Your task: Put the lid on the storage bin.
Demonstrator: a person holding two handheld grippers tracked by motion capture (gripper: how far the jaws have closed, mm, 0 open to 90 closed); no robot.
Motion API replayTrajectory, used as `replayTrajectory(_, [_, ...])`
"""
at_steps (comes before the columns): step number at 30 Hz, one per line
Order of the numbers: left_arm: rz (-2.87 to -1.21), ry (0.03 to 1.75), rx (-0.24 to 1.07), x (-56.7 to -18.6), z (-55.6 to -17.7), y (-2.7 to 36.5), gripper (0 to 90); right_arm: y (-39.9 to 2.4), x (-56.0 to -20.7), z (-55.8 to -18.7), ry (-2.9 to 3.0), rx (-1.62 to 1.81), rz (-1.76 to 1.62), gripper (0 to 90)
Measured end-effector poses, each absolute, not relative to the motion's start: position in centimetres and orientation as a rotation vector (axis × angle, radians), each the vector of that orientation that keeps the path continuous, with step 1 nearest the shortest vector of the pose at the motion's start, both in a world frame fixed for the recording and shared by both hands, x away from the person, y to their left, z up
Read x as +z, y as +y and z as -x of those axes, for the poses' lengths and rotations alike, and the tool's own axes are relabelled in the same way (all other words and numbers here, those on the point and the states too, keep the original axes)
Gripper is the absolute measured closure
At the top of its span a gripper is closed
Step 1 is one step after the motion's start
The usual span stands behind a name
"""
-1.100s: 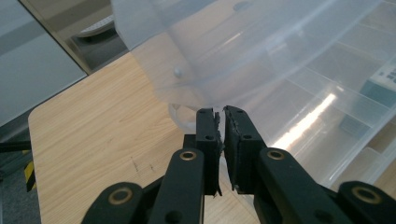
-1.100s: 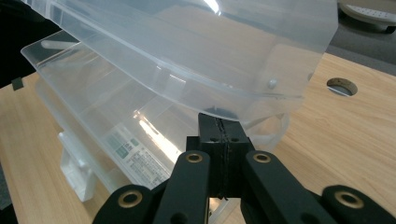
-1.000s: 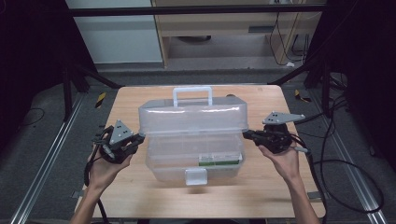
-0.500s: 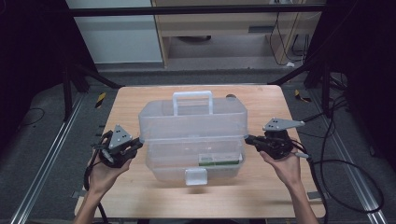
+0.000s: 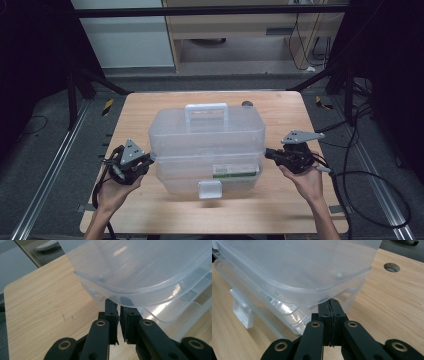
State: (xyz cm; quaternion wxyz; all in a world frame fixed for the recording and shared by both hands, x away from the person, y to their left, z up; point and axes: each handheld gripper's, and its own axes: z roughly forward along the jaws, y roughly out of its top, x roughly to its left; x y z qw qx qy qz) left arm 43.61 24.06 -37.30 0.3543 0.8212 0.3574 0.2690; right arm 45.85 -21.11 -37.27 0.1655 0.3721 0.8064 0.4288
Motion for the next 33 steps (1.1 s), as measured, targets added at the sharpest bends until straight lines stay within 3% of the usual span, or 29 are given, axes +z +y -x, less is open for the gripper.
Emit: replayTrajectory(33, [-2.265, 1.033, 0.69, -41.0, -43.9, 24.9, 82.7, -21.0, -39.8, -45.9, 2.376, 1.019, -1.099, 90.0])
